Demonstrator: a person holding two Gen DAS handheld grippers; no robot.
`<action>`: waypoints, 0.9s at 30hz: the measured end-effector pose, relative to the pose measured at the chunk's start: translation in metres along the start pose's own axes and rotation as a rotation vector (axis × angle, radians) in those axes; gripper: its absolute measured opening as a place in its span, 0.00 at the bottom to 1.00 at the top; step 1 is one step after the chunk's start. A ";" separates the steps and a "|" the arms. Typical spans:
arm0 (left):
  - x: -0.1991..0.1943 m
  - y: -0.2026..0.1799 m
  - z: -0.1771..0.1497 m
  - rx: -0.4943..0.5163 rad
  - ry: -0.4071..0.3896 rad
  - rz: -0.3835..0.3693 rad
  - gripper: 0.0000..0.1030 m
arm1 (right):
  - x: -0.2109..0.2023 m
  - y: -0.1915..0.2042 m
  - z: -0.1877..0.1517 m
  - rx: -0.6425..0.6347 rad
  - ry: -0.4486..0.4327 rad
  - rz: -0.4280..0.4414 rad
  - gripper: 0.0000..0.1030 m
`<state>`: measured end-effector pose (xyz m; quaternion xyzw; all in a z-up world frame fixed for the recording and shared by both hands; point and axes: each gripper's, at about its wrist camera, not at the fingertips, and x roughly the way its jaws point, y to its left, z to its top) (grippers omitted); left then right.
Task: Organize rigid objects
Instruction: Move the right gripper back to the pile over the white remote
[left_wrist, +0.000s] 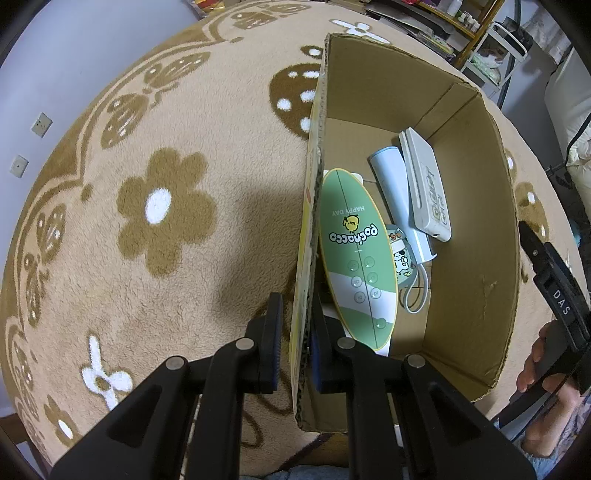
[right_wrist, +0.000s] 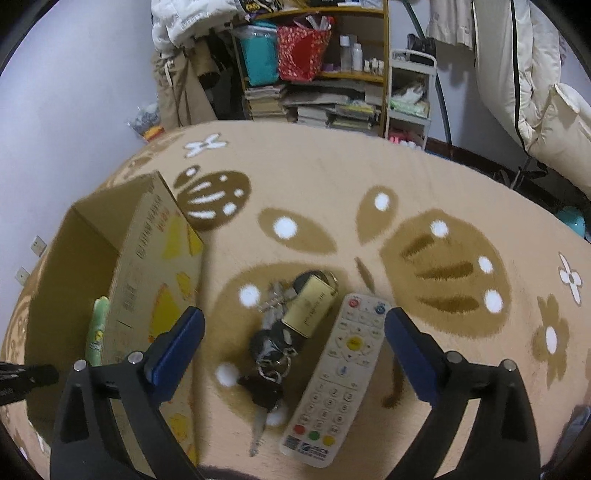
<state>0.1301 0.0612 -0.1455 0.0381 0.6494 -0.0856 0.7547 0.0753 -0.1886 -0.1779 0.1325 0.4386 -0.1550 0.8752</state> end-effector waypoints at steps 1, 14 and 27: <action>0.000 0.000 0.000 0.000 0.000 -0.001 0.13 | 0.002 -0.003 -0.001 0.007 0.010 -0.002 1.00; 0.000 0.001 0.000 0.003 -0.001 0.005 0.13 | 0.024 -0.040 -0.016 0.103 0.163 -0.061 1.00; 0.000 0.000 0.000 0.004 -0.001 0.008 0.13 | 0.051 -0.033 -0.034 0.106 0.308 -0.150 0.73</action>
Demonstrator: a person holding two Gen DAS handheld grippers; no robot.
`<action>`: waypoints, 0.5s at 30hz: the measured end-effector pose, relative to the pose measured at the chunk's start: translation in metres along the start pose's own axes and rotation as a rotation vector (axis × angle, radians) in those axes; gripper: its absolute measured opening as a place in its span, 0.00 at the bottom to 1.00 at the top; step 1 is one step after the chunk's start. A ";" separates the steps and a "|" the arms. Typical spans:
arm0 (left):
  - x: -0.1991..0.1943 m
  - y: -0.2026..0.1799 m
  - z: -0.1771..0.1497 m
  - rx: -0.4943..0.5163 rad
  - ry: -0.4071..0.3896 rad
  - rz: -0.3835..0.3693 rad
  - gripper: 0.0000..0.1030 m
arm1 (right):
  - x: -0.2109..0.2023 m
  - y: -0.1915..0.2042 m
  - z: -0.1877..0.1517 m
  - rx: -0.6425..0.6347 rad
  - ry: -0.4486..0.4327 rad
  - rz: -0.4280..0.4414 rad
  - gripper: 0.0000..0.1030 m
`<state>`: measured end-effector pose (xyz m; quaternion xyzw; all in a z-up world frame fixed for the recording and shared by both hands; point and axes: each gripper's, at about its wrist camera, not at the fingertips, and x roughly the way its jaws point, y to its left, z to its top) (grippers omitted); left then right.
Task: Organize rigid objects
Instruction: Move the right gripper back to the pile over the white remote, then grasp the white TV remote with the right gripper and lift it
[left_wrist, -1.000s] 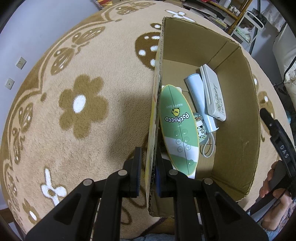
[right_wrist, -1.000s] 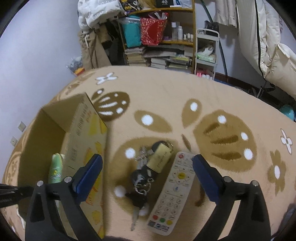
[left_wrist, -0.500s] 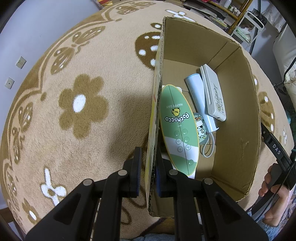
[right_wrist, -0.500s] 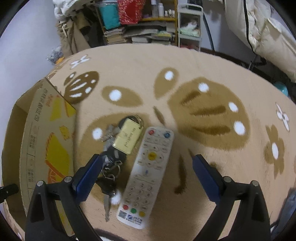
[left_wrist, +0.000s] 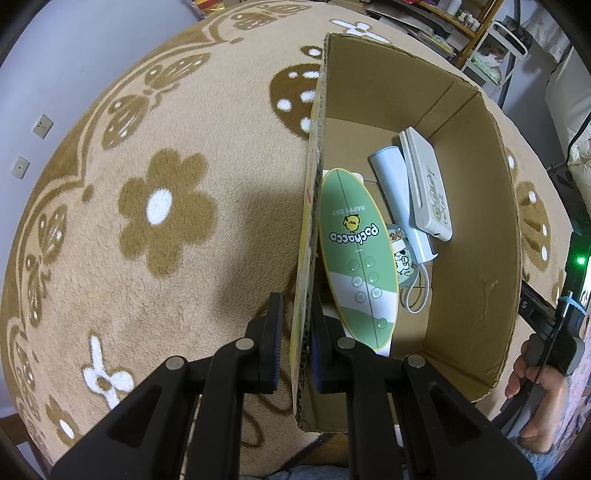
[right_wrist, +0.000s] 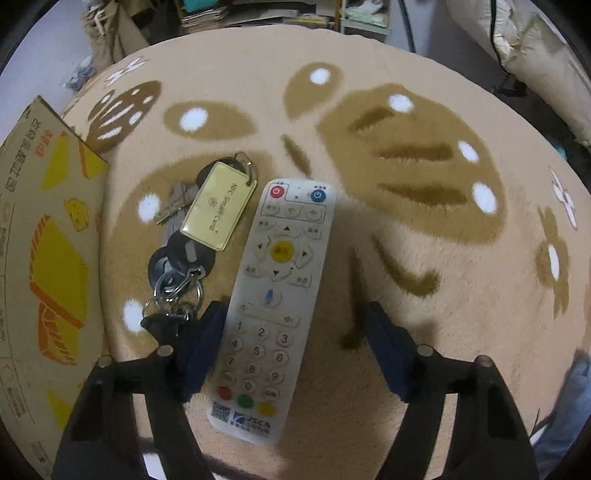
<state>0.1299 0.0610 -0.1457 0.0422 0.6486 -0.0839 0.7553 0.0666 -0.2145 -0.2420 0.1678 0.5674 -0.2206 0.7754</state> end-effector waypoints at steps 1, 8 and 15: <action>0.000 0.000 0.000 0.000 0.001 -0.001 0.13 | 0.000 0.000 0.000 0.007 -0.002 0.001 0.71; 0.000 0.001 0.000 -0.003 0.001 -0.005 0.13 | -0.001 -0.007 0.000 0.078 -0.063 0.018 0.47; 0.000 -0.001 0.000 0.002 -0.001 0.002 0.13 | -0.006 -0.010 0.002 0.038 -0.099 0.013 0.44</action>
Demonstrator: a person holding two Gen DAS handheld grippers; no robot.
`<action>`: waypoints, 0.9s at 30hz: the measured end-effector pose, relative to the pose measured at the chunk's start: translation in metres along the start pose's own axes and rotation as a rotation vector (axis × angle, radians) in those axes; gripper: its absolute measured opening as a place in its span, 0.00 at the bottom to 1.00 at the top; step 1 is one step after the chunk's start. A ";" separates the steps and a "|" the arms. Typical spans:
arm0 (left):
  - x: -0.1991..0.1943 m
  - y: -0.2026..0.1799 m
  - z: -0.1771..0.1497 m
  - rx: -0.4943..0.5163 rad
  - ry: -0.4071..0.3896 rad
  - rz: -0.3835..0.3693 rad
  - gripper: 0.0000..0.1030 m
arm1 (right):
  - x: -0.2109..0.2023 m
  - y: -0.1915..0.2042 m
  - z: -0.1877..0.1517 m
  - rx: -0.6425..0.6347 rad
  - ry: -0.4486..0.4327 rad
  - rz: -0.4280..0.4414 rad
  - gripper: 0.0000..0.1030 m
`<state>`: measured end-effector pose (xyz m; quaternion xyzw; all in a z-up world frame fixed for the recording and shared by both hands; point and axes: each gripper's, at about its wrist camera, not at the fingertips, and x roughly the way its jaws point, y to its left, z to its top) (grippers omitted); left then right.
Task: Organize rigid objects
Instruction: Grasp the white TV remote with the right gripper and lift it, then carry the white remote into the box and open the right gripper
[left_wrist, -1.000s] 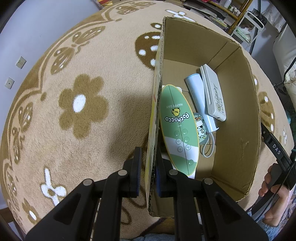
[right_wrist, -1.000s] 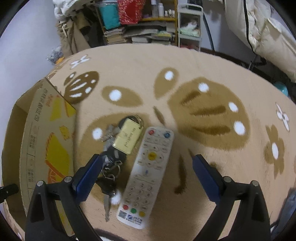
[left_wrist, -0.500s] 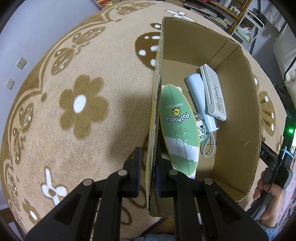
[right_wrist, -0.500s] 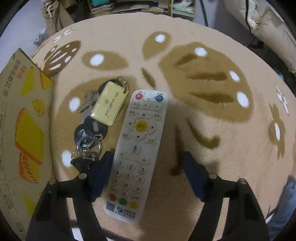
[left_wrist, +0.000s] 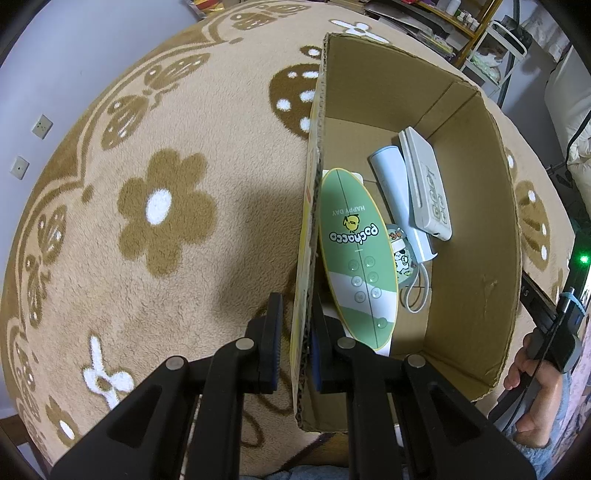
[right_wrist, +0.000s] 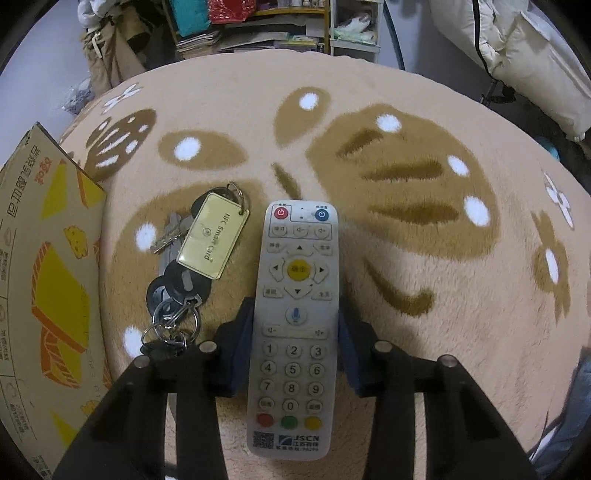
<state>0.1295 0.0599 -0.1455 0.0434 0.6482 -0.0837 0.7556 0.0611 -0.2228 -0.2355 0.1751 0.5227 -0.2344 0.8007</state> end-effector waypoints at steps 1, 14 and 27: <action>0.000 0.000 0.000 0.000 0.000 0.000 0.13 | -0.004 0.002 0.000 -0.003 -0.007 -0.001 0.44; 0.000 -0.002 0.000 -0.005 0.000 0.002 0.13 | -0.082 0.014 0.020 -0.035 -0.215 0.080 0.43; 0.000 -0.002 0.000 -0.004 0.000 0.002 0.13 | -0.138 0.055 0.023 -0.082 -0.366 0.329 0.43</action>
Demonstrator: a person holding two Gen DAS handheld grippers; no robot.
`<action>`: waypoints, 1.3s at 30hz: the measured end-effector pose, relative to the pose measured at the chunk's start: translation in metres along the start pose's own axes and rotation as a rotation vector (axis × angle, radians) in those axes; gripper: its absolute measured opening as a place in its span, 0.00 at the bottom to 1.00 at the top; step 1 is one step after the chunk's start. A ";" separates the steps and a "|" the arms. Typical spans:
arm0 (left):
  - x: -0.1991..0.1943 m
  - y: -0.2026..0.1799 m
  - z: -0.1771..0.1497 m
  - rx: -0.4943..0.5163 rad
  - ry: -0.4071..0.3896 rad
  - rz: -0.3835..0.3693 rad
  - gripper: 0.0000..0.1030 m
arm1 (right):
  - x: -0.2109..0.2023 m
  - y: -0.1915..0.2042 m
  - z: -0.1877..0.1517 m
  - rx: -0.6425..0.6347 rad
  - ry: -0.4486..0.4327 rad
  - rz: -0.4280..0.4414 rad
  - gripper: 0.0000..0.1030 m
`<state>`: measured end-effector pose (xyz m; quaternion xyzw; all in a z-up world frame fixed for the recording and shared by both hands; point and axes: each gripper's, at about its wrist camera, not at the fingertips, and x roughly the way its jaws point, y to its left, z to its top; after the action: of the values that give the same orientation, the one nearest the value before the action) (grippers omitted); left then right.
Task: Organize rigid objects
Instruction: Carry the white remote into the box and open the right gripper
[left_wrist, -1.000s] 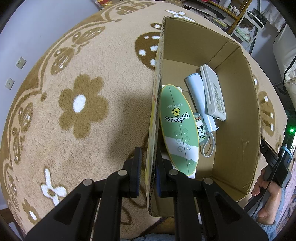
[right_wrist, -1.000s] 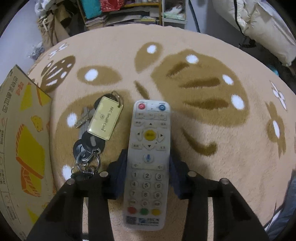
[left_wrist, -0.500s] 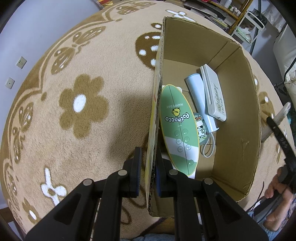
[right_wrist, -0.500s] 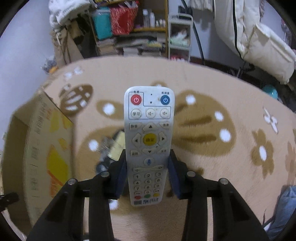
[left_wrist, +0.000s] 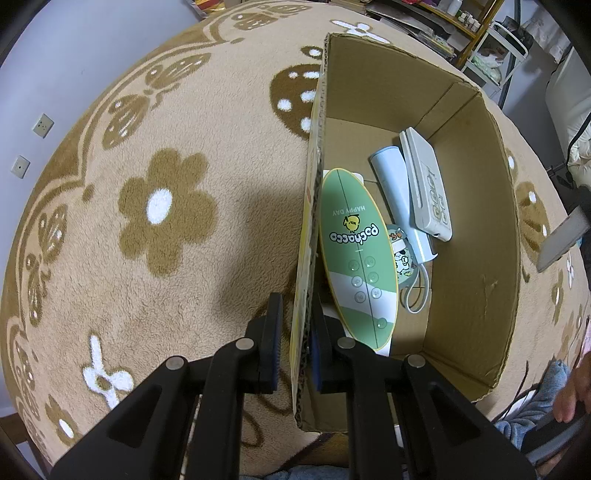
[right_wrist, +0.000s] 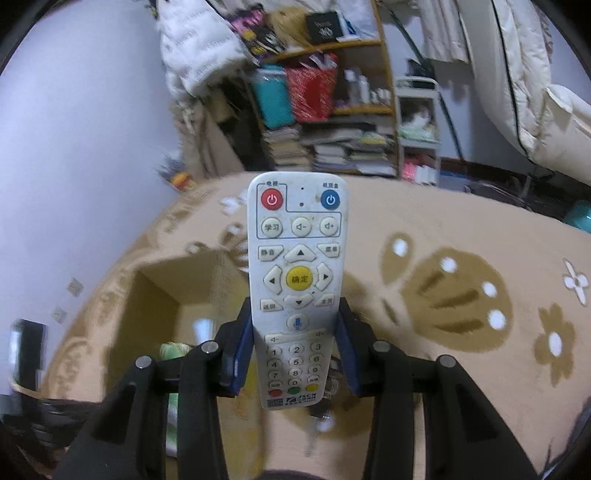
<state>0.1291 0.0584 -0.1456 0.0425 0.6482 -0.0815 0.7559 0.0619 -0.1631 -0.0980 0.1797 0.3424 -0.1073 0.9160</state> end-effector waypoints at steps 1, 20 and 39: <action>0.000 0.000 0.000 -0.001 0.000 -0.001 0.13 | -0.003 0.006 0.001 -0.011 -0.013 0.015 0.43; -0.001 -0.001 0.000 0.002 -0.002 0.006 0.13 | 0.031 0.094 -0.039 -0.220 0.082 0.203 0.43; -0.001 -0.001 -0.001 0.001 -0.001 -0.001 0.13 | 0.064 0.102 -0.057 -0.292 0.174 0.142 0.43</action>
<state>0.1278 0.0577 -0.1445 0.0424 0.6477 -0.0821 0.7563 0.1087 -0.0524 -0.1546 0.0772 0.4189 0.0243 0.9044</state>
